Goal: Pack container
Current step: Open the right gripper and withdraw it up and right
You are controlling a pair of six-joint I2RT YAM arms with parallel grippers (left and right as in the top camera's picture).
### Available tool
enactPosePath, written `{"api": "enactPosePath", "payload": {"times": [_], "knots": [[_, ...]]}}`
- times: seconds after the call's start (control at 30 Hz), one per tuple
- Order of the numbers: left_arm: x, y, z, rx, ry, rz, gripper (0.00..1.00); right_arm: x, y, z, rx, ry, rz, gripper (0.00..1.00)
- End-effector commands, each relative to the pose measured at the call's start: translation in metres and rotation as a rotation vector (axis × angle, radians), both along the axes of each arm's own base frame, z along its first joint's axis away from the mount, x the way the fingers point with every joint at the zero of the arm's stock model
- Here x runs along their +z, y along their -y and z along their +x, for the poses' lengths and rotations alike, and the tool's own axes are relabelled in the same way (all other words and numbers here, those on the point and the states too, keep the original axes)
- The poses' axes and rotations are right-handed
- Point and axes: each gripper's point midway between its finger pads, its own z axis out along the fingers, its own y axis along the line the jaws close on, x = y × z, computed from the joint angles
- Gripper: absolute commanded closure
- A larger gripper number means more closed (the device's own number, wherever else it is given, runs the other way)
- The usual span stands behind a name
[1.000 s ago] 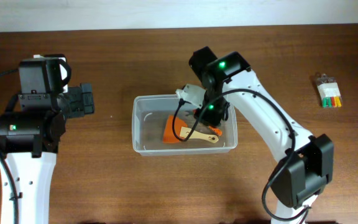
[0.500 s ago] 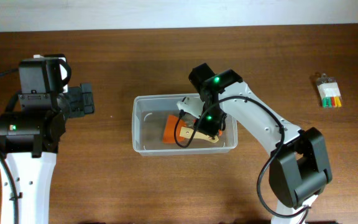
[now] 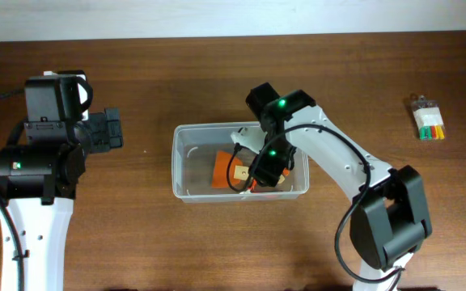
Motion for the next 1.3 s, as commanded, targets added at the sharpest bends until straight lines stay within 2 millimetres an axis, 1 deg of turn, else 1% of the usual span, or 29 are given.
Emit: {"api": "enactPosePath", "payload": {"times": [0.0,0.03,0.07,0.1,0.17,0.2,0.23,0.3,0.37,0.4,0.43,0.6,0.63,0.67,0.7,0.8,0.83,0.9,0.97,1.0,1.03,1.07,1.13,1.2,1.23,1.27], "knots": [[0.009,-0.002,0.000,0.016,0.026,0.004,0.01,0.057,-0.017,0.024,-0.011,0.102,0.068,0.02],[0.009,-0.002,0.000,0.016,0.026,0.004,0.01,0.074,-0.018,0.028,-0.013,0.130,0.078,0.01],[0.009,-0.002,0.000,0.016,0.026,0.004,0.01,0.088,-0.019,0.032,-0.018,0.155,0.084,0.01],[0.009,-0.002,0.000,0.016,0.026,0.004,0.01,0.110,-0.016,0.041,-0.056,0.208,0.083,0.01],[0.009,-0.002,0.000,0.016,0.026,0.004,0.01,0.144,-0.006,0.057,-0.144,0.307,0.066,0.01],[0.009,-0.002,0.000,0.016,0.026,0.004,0.01,0.164,0.006,0.067,-0.216,0.374,0.048,0.01],[0.009,-0.002,0.000,0.016,0.026,0.004,0.01,0.180,0.017,0.074,-0.275,0.426,0.034,0.01],[0.009,-0.002,0.000,0.016,0.026,0.004,0.01,0.212,0.049,0.086,-0.399,0.523,0.001,0.01],[0.009,-0.002,0.000,0.016,0.026,0.004,0.01,0.233,0.087,0.093,-0.502,0.584,-0.036,0.01],[0.009,-0.002,0.000,0.016,0.026,0.004,0.01,0.239,0.104,0.096,-0.543,0.600,-0.048,0.01],[0.009,-0.002,0.000,0.016,0.026,0.004,0.01,0.244,0.126,0.099,-0.600,0.610,-0.056,0.01],[0.009,-0.002,0.000,0.016,0.026,0.004,0.01,0.248,0.233,0.111,-0.941,0.620,-0.052,0.01],[0.009,-0.002,0.000,0.016,0.026,0.004,0.01,0.249,0.246,0.111,-0.974,0.624,-0.042,0.01],[0.009,-0.002,0.000,0.016,0.026,0.004,0.01,0.253,0.267,0.114,-1.025,0.644,-0.019,0.01],[0.009,-0.002,0.000,0.016,0.026,0.004,0.01,0.256,0.281,0.116,-1.059,0.664,-0.003,0.01],[0.009,-0.002,0.000,0.016,0.026,0.004,0.01,0.270,0.320,0.124,-1.137,0.746,0.043,0.01],[0.009,-0.002,0.000,0.016,0.026,0.004,0.01,0.274,0.330,0.127,-1.139,0.769,0.070,0.01],[0.009,-0.002,0.000,0.016,0.026,0.004,0.01,0.278,0.343,0.131,-1.145,0.794,0.108,0.01],[0.009,-0.002,0.000,0.016,0.026,0.004,0.01,0.276,0.352,0.134,-1.159,0.800,0.116,0.01],[0.009,-0.002,0.000,0.016,0.026,0.004,0.01,0.268,0.358,0.139,-1.168,0.789,0.108,0.01],[0.009,-0.002,0.000,0.016,0.026,0.004,0.01,0.255,0.364,0.145,-1.174,0.764,0.097,0.01],[0.009,-0.002,0.000,0.016,0.026,0.004,0.01,0.247,0.366,0.149,-1.173,0.747,0.088,0.01],[0.009,-0.002,0.000,0.016,0.026,0.004,0.01,0.223,0.374,0.156,-1.187,0.698,0.067,0.01],[0.009,-0.002,0.000,0.016,0.026,0.004,0.01,0.192,0.385,0.164,-1.207,0.630,0.048,0.01],[0.009,-0.002,0.000,0.016,0.026,0.004,0.01,0.183,0.388,0.166,-1.214,0.611,0.042,0.01],[0.009,-0.002,0.000,0.016,0.026,0.004,0.01,0.168,0.394,0.168,-1.225,0.582,0.034,0.01]]}}
